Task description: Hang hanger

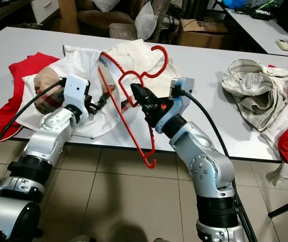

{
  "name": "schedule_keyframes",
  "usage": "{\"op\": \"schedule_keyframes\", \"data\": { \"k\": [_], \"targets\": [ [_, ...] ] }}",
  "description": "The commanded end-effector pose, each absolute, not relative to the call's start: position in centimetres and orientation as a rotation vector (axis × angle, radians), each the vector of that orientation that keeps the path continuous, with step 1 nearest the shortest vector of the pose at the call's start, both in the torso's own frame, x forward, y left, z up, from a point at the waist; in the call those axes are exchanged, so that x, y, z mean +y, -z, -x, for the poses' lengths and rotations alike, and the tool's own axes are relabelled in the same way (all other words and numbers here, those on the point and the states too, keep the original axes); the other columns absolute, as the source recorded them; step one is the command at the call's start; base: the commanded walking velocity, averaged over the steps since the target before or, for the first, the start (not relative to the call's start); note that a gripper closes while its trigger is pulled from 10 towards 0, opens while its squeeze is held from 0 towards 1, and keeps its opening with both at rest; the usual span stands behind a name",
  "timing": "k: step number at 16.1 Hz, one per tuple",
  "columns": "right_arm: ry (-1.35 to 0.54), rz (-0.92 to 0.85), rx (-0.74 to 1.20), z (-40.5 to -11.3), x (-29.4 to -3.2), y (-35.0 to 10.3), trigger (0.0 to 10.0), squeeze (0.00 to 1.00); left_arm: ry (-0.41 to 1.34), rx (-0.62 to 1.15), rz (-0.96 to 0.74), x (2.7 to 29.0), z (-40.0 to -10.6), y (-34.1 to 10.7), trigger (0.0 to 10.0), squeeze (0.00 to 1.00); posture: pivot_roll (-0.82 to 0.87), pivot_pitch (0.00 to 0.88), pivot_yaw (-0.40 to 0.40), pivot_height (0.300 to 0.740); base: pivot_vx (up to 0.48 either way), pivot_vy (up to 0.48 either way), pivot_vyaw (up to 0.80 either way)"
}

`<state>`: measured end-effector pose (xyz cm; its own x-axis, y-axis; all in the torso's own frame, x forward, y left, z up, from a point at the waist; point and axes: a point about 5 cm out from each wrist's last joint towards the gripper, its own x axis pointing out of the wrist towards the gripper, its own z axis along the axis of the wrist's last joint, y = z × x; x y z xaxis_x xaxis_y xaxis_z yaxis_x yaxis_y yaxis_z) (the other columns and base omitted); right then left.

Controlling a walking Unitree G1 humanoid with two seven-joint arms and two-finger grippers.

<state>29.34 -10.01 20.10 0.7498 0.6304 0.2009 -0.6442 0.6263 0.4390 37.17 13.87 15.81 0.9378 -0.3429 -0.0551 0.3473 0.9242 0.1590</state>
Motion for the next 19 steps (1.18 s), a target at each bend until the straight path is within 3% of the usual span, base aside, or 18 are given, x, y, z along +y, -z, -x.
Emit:
{"op": "schedule_keyframes", "data": {
  "k": [1,9,13,19],
  "targets": [
    [-0.759,-0.513,-0.077,-29.2,-9.9,-21.4,10.0,0.0,0.343,0.023,-0.177,13.9,-37.4,-16.1,0.0,0.0,-0.1,0.0,-0.001,0.74,0.0,0.0,0.0],
    [-0.766,-0.522,-0.085,-29.2,-9.7,-21.6,10.0,0.0,0.339,0.006,-0.11,14.2,-37.7,-16.0,0.0,0.0,-0.11,0.0,-0.002,0.74,0.0,0.0,0.0],
    [-0.762,-0.516,-0.074,-29.2,-9.7,-21.4,10.0,0.0,0.452,-0.008,-0.089,14.3,-37.3,-16.6,0.0,0.0,-0.1,0.0,-0.002,0.74,0.0,0.0,0.0],
    [-0.665,-0.471,-0.02,-29.9,-11.1,-20.2,10.0,0.0,0.656,-0.035,-0.042,18.2,-36.2,-20.4,0.0,0.0,-0.09,0.0,0.004,0.74,0.0,0.0,0.0]
  ]
}}
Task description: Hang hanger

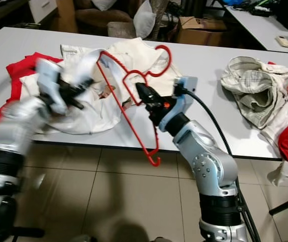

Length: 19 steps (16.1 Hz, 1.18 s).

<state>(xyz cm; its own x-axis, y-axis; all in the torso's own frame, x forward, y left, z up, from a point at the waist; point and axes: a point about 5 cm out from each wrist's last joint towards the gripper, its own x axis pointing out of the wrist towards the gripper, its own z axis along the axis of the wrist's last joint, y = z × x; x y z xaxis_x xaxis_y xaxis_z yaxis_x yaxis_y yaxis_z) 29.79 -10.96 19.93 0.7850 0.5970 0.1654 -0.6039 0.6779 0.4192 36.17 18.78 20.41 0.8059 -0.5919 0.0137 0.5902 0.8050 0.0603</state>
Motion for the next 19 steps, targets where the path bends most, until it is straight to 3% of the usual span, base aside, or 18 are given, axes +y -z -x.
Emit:
{"op": "schedule_keyframes", "data": {
  "k": [1,6,12,16,19],
  "targets": [
    [-0.647,-0.461,0.0,-30.1,-11.5,-19.8,10.0,0.0,0.648,-0.052,-0.048,19.6,-36.1,-21.8,0.0,0.0,-0.08,0.0,0.001,0.74,0.0,0.0,0.0],
    [-0.713,-0.417,0.11,-29.6,-10.6,-18.1,10.0,0.0,0.686,-0.119,0.02,19.2,-35.9,-23.8,0.0,0.0,-0.07,0.0,0.0,0.74,0.0,0.0,0.0],
    [-0.644,-0.365,0.214,-29.4,-10.2,-16.0,10.0,0.0,0.703,-0.183,0.065,18.4,-35.9,-25.1,0.0,0.0,-0.07,0.0,0.012,0.74,0.0,0.0,0.0],
    [-0.375,-0.487,0.276,-30.7,-13.0,-14.0,10.0,0.0,0.73,-0.176,0.036,19.3,-35.1,-25.4,0.0,0.0,-0.07,0.0,0.01,0.74,0.0,0.0,0.0],
    [-0.322,-0.646,0.233,-31.3,-13.6,-14.8,10.0,0.0,0.721,-0.149,0.007,20.2,-34.7,-25.0,0.0,0.0,-0.06,0.0,0.002,0.74,0.0,0.0,0.0]
  ]
}}
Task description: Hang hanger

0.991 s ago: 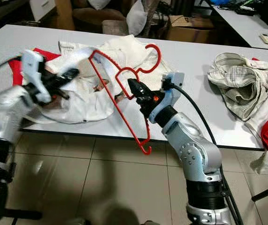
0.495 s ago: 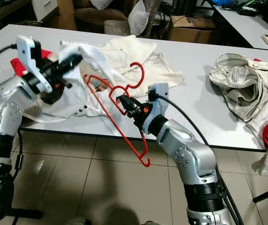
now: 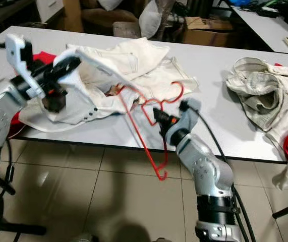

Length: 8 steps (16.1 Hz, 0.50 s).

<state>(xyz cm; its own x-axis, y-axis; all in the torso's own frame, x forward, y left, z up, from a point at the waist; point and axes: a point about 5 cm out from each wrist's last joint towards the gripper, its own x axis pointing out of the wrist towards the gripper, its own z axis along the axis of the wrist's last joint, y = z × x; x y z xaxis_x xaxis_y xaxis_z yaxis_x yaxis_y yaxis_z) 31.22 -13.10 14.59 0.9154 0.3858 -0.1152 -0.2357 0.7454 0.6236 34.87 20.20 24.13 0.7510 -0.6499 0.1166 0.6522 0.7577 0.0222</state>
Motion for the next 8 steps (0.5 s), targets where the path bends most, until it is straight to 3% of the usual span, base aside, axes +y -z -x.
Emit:
{"op": "schedule_keyframes", "data": {
  "k": [1,4,8],
  "targets": [
    [-0.323,-0.702,0.226,-31.5,-13.5,-15.1,10.0,0.0,0.725,-0.131,-0.005,20.3,-34.6,-24.7,0.0,0.0,-0.06,0.0,0.001,0.74,0.0,0.0,0.0],
    [-0.322,-0.863,0.177,-32.5,-12.9,-16.5,10.0,0.0,0.803,-0.029,-0.06,19.3,-33.4,-22.5,0.0,0.0,-0.06,0.0,0.002,0.74,0.0,0.0,0.0],
    [-0.313,-1.133,0.042,-34.5,-12.6,-19.5,10.0,0.0,0.939,0.022,0.005,15.2,-31.5,-20.2,0.0,0.0,-0.06,0.0,0.005,0.74,0.0,0.0,0.0]
  ]
}}
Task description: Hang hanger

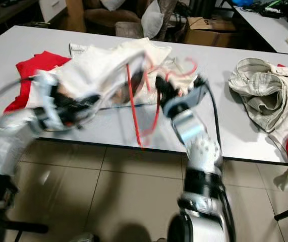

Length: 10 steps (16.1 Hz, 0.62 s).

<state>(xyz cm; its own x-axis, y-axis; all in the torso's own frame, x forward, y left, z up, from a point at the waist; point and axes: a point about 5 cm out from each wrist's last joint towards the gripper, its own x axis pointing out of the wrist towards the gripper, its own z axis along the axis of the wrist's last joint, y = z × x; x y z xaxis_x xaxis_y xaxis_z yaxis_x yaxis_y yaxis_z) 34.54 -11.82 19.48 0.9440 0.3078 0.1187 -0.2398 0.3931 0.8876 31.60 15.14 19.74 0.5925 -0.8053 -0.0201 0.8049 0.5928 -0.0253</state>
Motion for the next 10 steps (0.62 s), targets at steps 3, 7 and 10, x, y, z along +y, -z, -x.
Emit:
{"op": "schedule_keyframes", "data": {
  "k": [3,7,10],
  "targets": [
    [-0.301,-1.259,0.007,-36.6,-11.5,-21.1,10.0,0.0,1.039,0.029,0.079,12.6,-30.5,-19.6,0.0,0.0,-0.06,0.0,0.009,0.74,0.0,0.0,0.0],
    [-0.228,-1.459,-0.008,-38.1,-10.6,-21.4,10.0,0.0,1.069,0.11,0.122,13.2,-29.0,-18.8,0.0,0.0,-0.01,0.0,0.014,0.74,0.0,0.0,0.0],
    [-0.21,-1.519,0.001,-38.7,-9.6,-21.4,10.0,0.0,1.102,0.134,0.16,12.6,-28.2,-18.8,0.0,0.0,0.02,0.0,0.01,0.74,0.0,0.0,0.0]
  ]
}}
